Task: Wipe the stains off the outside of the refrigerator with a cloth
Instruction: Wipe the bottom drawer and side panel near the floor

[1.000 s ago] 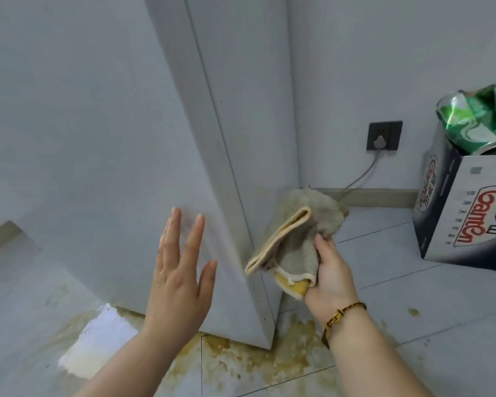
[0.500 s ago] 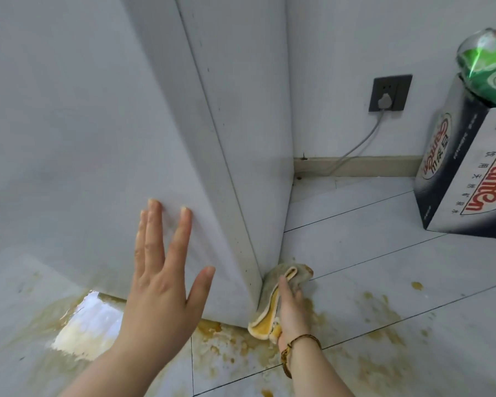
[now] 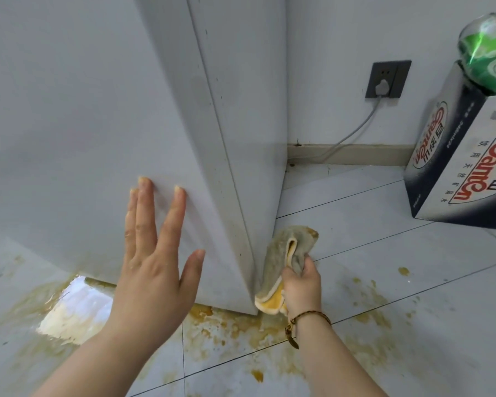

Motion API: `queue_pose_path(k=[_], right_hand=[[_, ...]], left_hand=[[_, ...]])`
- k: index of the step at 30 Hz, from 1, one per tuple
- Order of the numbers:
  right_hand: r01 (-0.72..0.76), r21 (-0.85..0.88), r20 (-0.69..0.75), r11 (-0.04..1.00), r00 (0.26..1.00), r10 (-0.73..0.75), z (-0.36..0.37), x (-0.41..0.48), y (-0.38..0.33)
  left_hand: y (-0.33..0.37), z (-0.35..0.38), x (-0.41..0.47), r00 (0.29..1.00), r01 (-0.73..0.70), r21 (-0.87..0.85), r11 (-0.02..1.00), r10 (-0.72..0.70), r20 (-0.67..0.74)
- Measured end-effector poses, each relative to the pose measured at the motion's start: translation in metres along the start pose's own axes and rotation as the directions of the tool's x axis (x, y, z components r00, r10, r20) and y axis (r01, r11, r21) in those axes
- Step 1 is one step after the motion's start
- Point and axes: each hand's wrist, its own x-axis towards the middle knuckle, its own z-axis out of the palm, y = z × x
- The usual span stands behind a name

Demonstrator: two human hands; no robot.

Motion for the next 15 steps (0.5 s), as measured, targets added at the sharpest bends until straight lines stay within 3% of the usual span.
queue_pose_path(k=[3, 7, 10, 15], right_hand=[[-0.117, -0.155, -0.054, 0.981, 0.992, 0.11, 0.0, 0.01, 0.032], [-0.214, -0.271, 0.031, 0.939, 0.972, 0.231, 0.019, 0.014, 0.056], [-0.183, -0.232, 0.032, 0.955, 0.98, 0.195, 0.024, 0.007, 0.047], [0.069, -0.225, 0.157, 0.972, 0.987, -0.034, 0.016, -0.016, -0.01]], left_hand=[[0.0, 0.0, -0.001, 1.0, 0.015, 0.003, 1.0, -0.015, -0.014], [-0.001, 0.006, 0.0, 1.0, -0.001, 0.033, 0.999, 0.001, -0.014], [-0.002, 0.007, 0.001, 1.0, 0.013, 0.04, 0.999, -0.013, 0.004], [-0.002, 0.008, -0.001, 1.0, -0.011, 0.033, 0.999, 0.011, -0.004]])
